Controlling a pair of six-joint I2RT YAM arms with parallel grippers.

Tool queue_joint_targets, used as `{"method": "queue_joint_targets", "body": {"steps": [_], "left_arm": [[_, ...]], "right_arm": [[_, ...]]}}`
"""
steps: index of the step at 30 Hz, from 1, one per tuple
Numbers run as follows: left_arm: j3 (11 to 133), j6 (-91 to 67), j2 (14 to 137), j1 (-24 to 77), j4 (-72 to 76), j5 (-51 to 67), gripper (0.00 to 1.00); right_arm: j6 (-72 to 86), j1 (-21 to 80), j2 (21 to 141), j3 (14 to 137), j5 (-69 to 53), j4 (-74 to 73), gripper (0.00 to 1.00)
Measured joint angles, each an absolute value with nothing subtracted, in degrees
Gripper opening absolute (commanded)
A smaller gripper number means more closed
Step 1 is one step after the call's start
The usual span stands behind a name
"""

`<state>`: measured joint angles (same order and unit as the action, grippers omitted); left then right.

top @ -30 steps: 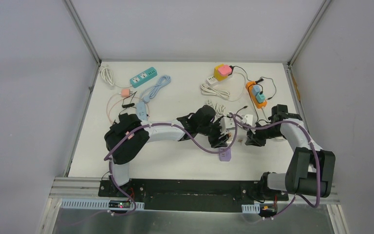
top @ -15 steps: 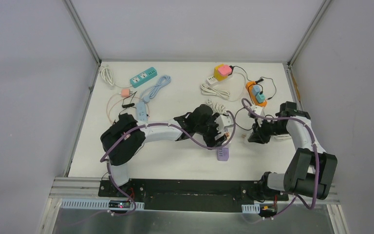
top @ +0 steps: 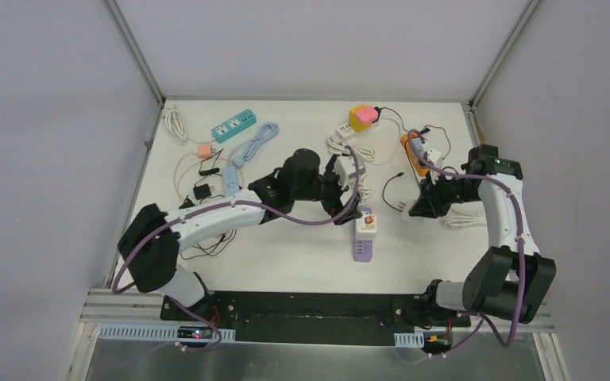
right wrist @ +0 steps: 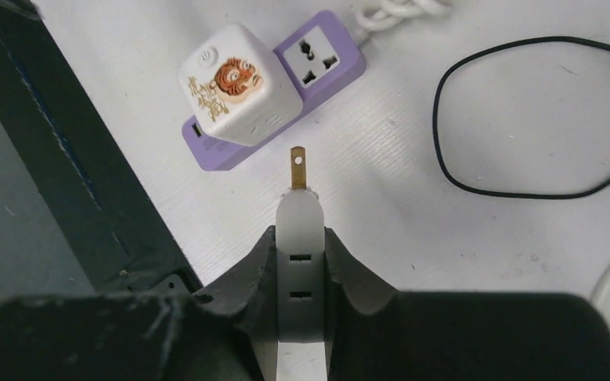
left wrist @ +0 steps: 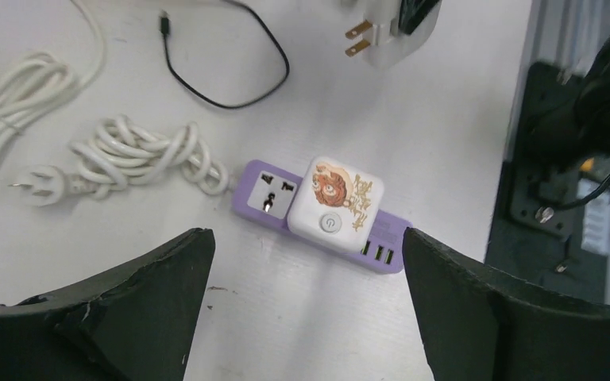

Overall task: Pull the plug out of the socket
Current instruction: Place the plug at the center of the board.

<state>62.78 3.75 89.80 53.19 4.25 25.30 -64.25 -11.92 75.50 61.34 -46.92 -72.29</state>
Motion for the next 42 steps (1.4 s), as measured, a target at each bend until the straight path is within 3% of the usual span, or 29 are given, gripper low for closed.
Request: {"method": "queue_joint_targets", "body": {"steps": [9, 18, 23, 26, 32, 38, 42], "left_arm": [[59.8, -20.1, 77.7, 45.9, 10.0, 24.4, 0.9], [49.3, -48.8, 78.5, 45.6, 23.7, 26.9, 0.88], [48.9, -53.2, 77.5, 47.0, 24.2, 22.4, 0.88], [48.2, -56.1, 76.7, 47.4, 26.3, 19.2, 0.87], [50.2, -58.2, 78.6, 47.5, 25.3, 16.5, 0.86], [58.1, -54.5, 81.4, 44.4, 17.9, 24.5, 0.87], [56.8, -54.5, 79.7, 43.4, 16.5, 26.0, 0.86]], "right_arm": [[-46.4, -13.0, 76.4, 77.6, -53.6, -80.9, 0.0], [-27.3, -17.7, 76.3, 67.9, -68.4, -75.5, 0.0], [-3.1, -17.4, 76.1, 55.1, -78.0, -47.7, 0.0], [4.8, -17.0, 77.1, 52.3, -80.0, -39.5, 0.0], [11.1, -16.3, 74.2, 51.2, -82.5, -30.8, 0.0], [14.5, -16.0, 71.0, 50.7, -82.9, -29.0, 0.0], [16.5, -16.9, 69.3, 50.4, -82.4, -29.5, 0.0]]}}
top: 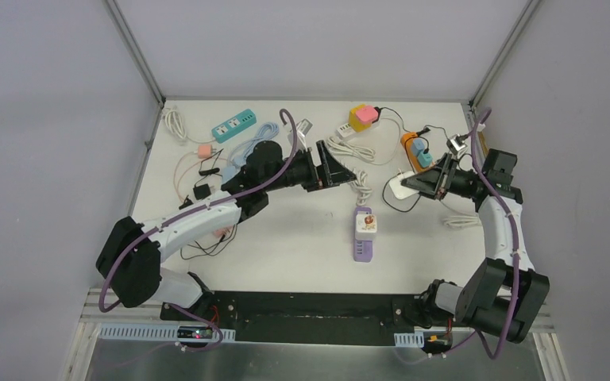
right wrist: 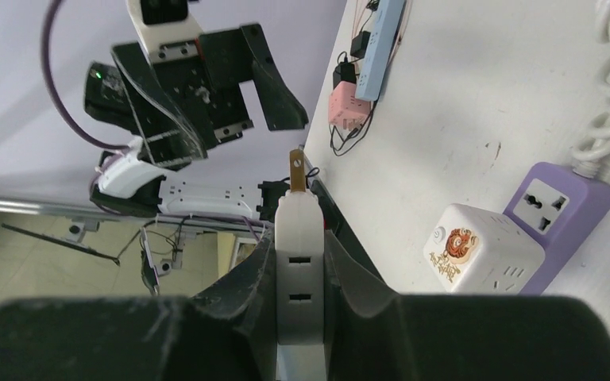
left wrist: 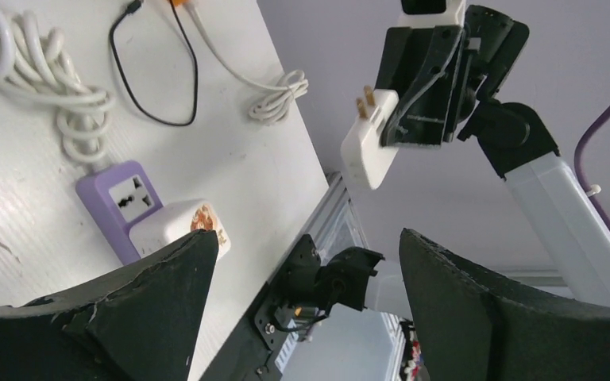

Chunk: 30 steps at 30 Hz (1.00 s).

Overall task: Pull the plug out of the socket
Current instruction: Place the plug at the center of the board.

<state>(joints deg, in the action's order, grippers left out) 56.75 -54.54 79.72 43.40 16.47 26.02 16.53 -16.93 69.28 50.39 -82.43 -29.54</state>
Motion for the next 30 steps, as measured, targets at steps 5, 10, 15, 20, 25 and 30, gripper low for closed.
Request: {"method": "queue_joint_targets", "body": {"steps": [5, 10, 15, 20, 25, 30], "left_arm": [[49.2, -60.2, 79.2, 43.0, 21.2, 26.1, 0.86], [45.0, -65.0, 79.0, 40.6, 24.8, 25.8, 0.86], [44.4, -69.1, 78.4, 40.1, 26.8, 24.5, 0.87], [44.4, -71.2, 78.5, 40.1, 28.1, 22.4, 0.86], [44.7, -74.5, 84.0, 40.2, 34.6, 21.3, 0.84], [47.4, -77.9, 92.3, 42.3, 40.0, 21.0, 0.77]], "right_arm": [[17.2, -20.3, 69.2, 50.4, -81.7, -32.5, 0.0], [17.6, -20.8, 69.2, 50.4, -81.4, -33.6, 0.0], [17.7, -20.8, 69.2, 50.4, -81.4, -34.1, 0.0], [17.7, -20.8, 69.4, 50.4, -81.4, -34.1, 0.0], [17.7, -20.1, 71.8, 50.7, -81.4, -33.7, 0.0], [17.9, -17.7, 75.0, 51.9, -81.3, -33.6, 0.0]]}}
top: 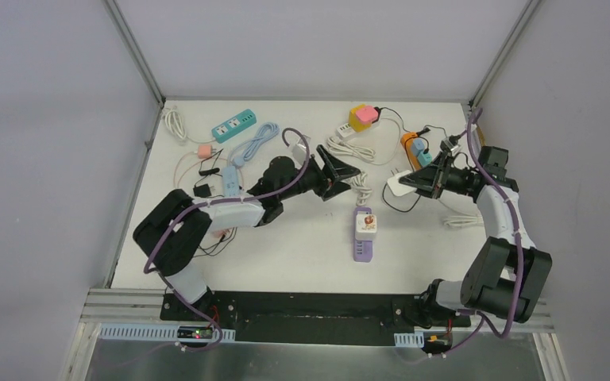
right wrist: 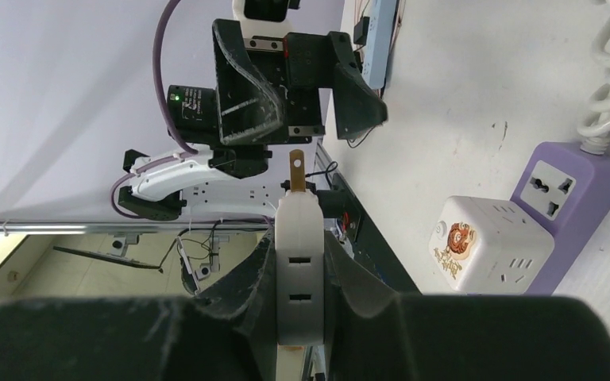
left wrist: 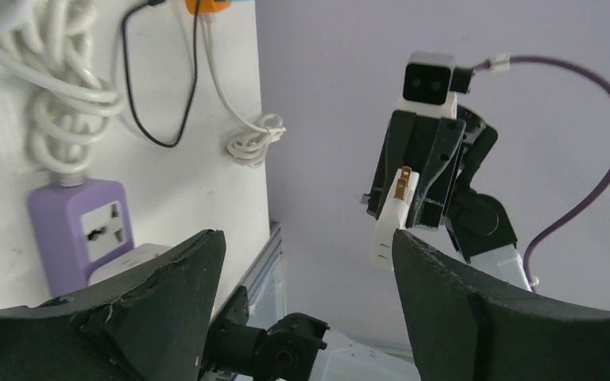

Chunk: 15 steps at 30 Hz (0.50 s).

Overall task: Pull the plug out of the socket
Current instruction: Place the plug at the center of the board.

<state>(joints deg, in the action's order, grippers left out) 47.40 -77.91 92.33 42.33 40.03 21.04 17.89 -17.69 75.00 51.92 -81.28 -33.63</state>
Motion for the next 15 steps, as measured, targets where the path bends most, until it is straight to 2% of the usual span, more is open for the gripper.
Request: {"method": "queue_joint_targets", "body": {"steps": [4, 8, 15], "left_arm": [[49.6, -81.2, 99.2, 46.3, 48.9, 20.0, 0.72], [51.9, -84.0, 104.9, 49.6, 56.8, 17.8, 0.7], [52.3, -84.8, 106.3, 50.9, 61.6, 13.9, 0.68]], "right_arm": [[16.6, -14.5, 78.0, 54.5, -81.1, -34.6, 0.0], [12.4, -11.9, 82.0, 59.2, -81.1, -38.4, 0.0], [9.3, -10.6, 85.7, 61.1, -81.4, -41.8, 0.0]]}}
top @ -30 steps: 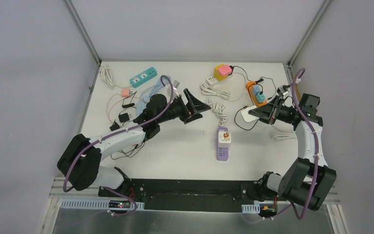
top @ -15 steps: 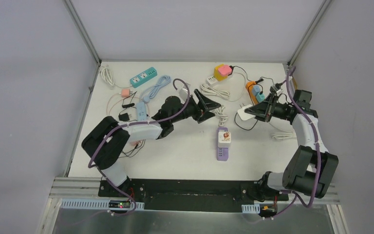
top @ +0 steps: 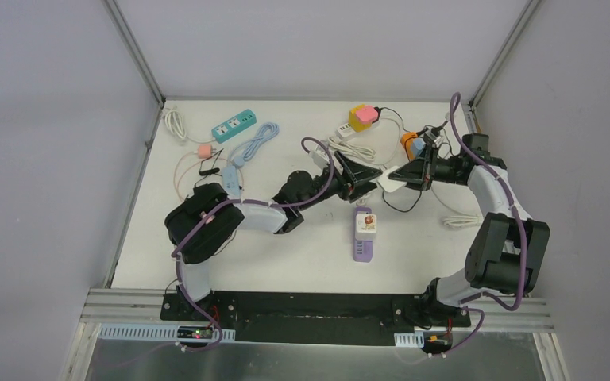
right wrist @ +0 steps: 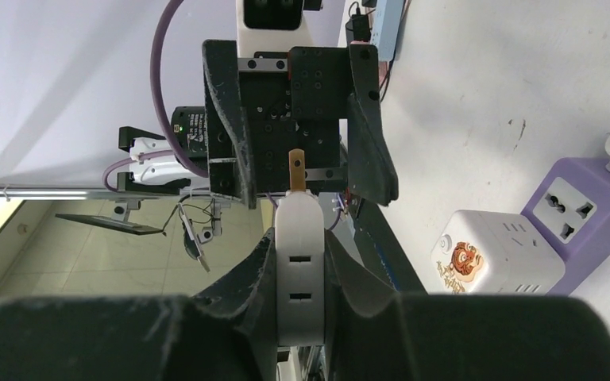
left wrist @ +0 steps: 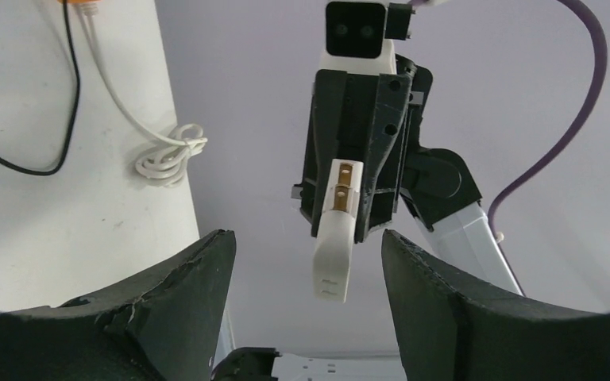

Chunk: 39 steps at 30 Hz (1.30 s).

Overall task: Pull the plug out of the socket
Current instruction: Place the plug at the center of the board.

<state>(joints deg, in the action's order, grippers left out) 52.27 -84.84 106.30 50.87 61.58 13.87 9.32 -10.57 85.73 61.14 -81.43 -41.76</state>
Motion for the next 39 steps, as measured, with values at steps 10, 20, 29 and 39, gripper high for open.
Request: {"method": "queue_joint_targets", "body": {"steps": [10, 20, 29, 39], "left_arm": [[52.3, -85.0, 106.3, 53.6, 66.5, 11.8, 0.47], [52.5, -84.4, 106.5, 54.4, 67.3, 10.9, 0.39], [51.9, -84.4, 106.5, 54.4, 68.0, 10.5, 0.27], [51.6, -84.4, 106.5, 54.4, 68.9, 10.5, 0.0]], "right_arm": [[10.3, -9.0, 85.7, 61.1, -81.4, -41.3, 0.0], [13.7, -8.2, 85.3, 60.1, -81.9, -37.7, 0.0], [16.6, -8.2, 85.3, 59.7, -83.4, -35.6, 0.0], [18.1, -8.2, 85.2, 59.0, -84.0, -33.2, 0.52]]}}
